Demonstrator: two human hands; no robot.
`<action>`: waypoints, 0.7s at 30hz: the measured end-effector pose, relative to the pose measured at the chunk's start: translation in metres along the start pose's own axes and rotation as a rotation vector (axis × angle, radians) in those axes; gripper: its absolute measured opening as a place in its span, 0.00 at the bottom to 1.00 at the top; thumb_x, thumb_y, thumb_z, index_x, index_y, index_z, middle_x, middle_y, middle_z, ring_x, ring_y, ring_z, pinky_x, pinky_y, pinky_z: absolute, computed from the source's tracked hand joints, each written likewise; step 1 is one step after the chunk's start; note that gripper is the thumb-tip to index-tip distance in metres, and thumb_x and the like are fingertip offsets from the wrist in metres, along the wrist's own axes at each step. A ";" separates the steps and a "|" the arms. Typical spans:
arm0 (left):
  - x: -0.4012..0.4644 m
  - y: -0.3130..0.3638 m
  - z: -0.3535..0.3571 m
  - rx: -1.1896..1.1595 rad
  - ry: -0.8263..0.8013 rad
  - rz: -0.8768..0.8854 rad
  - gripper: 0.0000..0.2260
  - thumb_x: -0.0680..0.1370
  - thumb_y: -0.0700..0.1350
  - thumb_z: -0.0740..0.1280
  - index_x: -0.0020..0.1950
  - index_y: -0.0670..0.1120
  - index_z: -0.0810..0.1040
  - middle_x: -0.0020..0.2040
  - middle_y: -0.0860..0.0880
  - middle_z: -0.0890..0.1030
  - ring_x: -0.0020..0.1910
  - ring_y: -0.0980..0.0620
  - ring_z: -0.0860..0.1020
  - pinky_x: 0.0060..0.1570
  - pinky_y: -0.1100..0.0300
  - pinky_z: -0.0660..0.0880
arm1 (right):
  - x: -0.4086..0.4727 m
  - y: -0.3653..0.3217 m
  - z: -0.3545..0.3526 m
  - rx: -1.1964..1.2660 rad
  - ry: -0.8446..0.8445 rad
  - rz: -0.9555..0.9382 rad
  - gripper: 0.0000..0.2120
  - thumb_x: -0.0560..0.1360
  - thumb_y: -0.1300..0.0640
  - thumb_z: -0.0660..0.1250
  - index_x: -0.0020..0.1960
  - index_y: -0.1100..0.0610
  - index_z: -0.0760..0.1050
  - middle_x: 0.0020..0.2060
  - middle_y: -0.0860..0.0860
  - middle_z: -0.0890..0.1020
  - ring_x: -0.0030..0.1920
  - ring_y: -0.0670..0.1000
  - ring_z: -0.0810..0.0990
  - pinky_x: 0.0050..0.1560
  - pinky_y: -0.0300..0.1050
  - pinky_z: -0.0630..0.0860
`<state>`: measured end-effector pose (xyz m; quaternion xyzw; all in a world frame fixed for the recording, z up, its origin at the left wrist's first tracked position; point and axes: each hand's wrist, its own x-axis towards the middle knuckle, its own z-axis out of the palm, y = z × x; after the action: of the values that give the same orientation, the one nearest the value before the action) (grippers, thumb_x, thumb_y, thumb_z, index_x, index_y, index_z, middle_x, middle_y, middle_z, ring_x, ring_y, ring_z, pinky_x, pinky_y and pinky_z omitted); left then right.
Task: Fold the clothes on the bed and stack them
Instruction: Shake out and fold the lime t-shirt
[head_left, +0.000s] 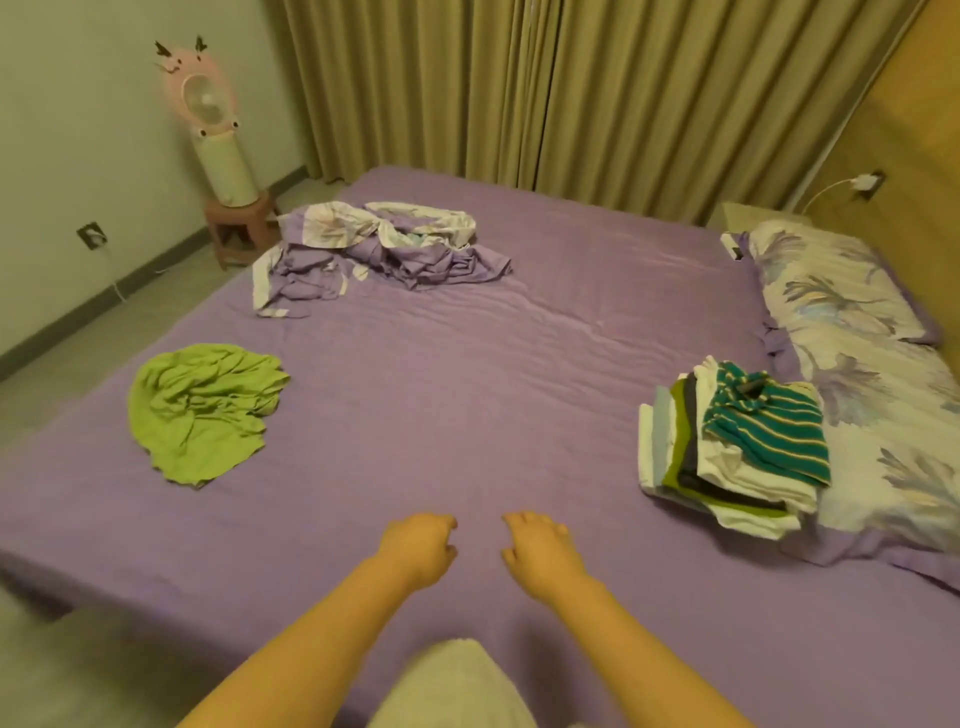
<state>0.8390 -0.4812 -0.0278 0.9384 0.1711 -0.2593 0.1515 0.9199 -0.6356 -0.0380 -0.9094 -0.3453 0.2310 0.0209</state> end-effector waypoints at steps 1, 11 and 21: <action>-0.015 -0.019 0.007 0.002 0.005 -0.009 0.21 0.82 0.50 0.57 0.75 0.48 0.62 0.72 0.46 0.67 0.69 0.45 0.68 0.66 0.52 0.67 | -0.004 -0.019 0.006 -0.013 -0.009 -0.018 0.23 0.80 0.53 0.56 0.73 0.56 0.60 0.69 0.55 0.68 0.69 0.56 0.66 0.66 0.48 0.63; -0.150 -0.209 0.066 -0.063 0.026 -0.176 0.20 0.82 0.51 0.56 0.74 0.49 0.63 0.70 0.47 0.69 0.66 0.45 0.71 0.62 0.52 0.69 | -0.029 -0.215 0.068 -0.127 -0.139 -0.182 0.23 0.81 0.52 0.55 0.74 0.56 0.59 0.70 0.56 0.67 0.69 0.57 0.66 0.67 0.51 0.62; -0.209 -0.312 0.056 -0.139 0.089 -0.326 0.19 0.82 0.51 0.56 0.72 0.49 0.66 0.68 0.47 0.71 0.66 0.46 0.71 0.62 0.54 0.68 | -0.016 -0.331 0.058 -0.225 -0.162 -0.304 0.21 0.81 0.53 0.55 0.73 0.57 0.60 0.68 0.58 0.68 0.68 0.59 0.67 0.66 0.53 0.64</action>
<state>0.5215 -0.2737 -0.0225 0.8959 0.3450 -0.2264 0.1643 0.6797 -0.4016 -0.0179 -0.8218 -0.5028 0.2576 -0.0742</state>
